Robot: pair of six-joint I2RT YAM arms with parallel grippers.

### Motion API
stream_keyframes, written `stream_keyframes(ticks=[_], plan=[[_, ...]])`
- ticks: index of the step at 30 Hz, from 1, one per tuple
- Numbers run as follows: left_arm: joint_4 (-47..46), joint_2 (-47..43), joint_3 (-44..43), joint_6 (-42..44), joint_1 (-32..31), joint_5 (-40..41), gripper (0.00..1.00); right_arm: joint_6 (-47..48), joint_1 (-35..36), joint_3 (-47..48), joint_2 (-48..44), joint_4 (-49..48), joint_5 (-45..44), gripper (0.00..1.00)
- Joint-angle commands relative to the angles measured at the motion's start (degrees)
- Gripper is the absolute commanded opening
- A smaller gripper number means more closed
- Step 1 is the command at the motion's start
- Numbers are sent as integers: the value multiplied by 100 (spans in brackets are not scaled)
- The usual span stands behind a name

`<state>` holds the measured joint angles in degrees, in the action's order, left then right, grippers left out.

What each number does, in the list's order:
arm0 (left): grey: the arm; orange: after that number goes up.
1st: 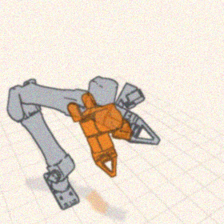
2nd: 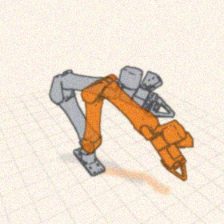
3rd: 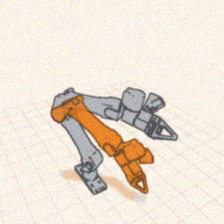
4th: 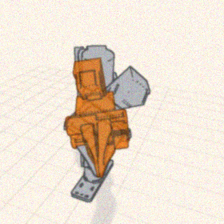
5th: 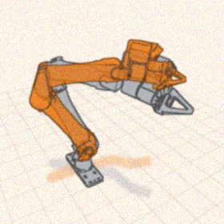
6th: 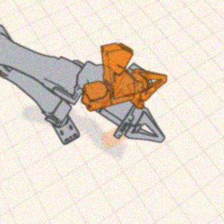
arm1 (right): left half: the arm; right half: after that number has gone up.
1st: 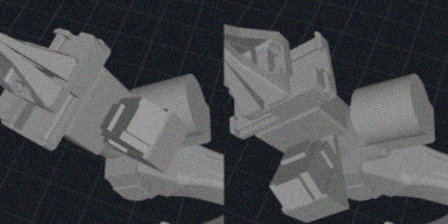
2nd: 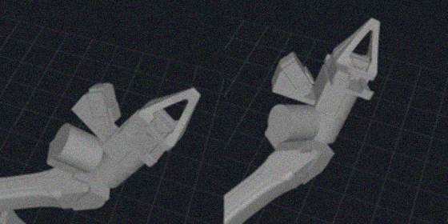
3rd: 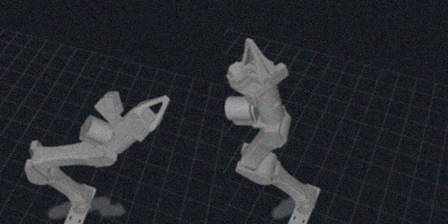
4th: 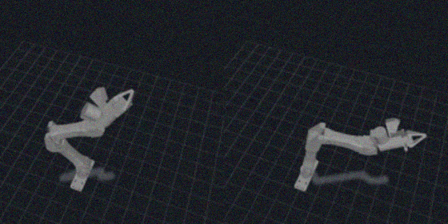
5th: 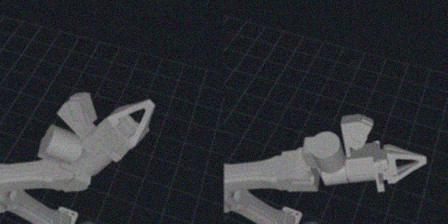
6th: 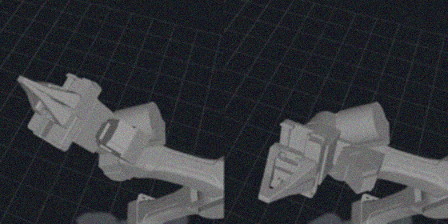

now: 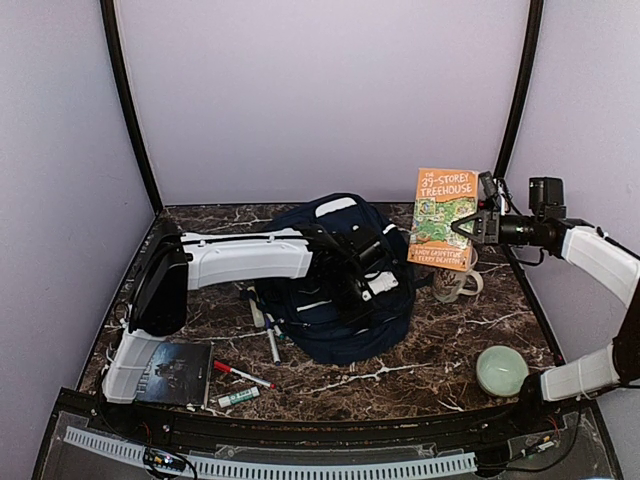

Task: Pack the student bag
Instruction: Pick up the largest pocket of the bag from the student bag.

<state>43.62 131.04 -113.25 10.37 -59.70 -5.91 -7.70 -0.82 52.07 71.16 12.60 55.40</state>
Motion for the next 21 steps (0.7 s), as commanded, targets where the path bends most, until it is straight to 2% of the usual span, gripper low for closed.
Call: stream_keyframes(ticks=[1, 5, 9, 12, 18, 21], plan=[[186, -198, -419, 72, 46, 922, 10, 311, -21, 743, -15, 291, 116, 0], [204, -478, -624, 140, 46, 1395, 3, 683, -22, 1267, 51, 1275, 155, 0], [53, -834, -690, 174, 55, 1828, 0, 832, -21, 1358, -77, 1817, 116, 0], [-173, -1130, -675, 220, 76, 2073, 0, 908, -15, 1321, -253, 1969, 112, 0], [-412, -1311, -974, 376, 259, 2333, 0, 1334, 102, 1008, -165, 2354, 967, 0], [-538, -1424, -1022, 407, 375, 2405, 0, 1382, 245, 960, -117, 2397, 1033, 0]])
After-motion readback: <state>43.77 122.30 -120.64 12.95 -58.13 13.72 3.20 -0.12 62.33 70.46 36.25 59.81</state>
